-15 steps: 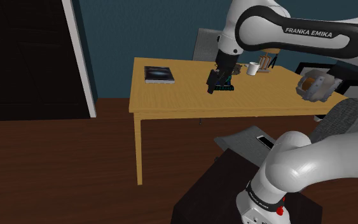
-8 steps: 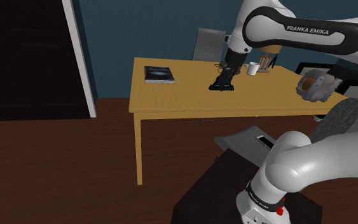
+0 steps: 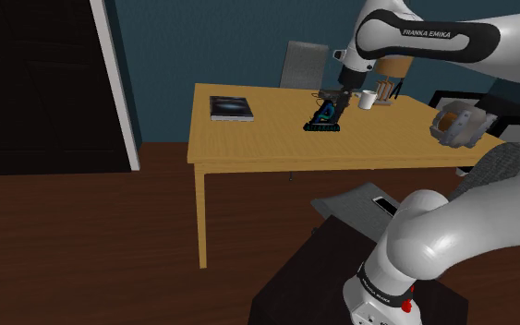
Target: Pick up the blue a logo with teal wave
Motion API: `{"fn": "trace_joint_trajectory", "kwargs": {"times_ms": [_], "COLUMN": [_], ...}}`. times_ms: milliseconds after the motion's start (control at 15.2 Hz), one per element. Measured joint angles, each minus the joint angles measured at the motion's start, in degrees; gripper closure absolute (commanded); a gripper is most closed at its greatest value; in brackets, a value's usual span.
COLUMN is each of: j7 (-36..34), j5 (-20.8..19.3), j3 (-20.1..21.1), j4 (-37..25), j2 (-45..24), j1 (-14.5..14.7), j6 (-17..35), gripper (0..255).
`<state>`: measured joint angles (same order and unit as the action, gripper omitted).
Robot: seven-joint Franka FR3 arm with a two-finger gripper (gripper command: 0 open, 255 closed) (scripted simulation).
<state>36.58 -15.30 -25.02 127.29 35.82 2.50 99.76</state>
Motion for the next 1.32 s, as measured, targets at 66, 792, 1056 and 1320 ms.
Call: {"fn": "trace_joint_trajectory", "kwargs": {"times_ms": [66, 792, 1056, 1320], "j7": [2.77, 36.46, 52.80, 66.05], "j5": [-0.18, 8.76, 21.15, 33.69], "j3": [-1.72, -22.92, -29.62, -27.99], "j4": [-1.28, -22.38, -34.58, -50.37], "j2": [-1.40, -25.40, -41.39, -57.75], "j1": [0.45, 7.86, 5.64, -5.58], "j6": [0.24, 1.10, -1.80, -7.86], "gripper": [0, 0, 0, 0]}}
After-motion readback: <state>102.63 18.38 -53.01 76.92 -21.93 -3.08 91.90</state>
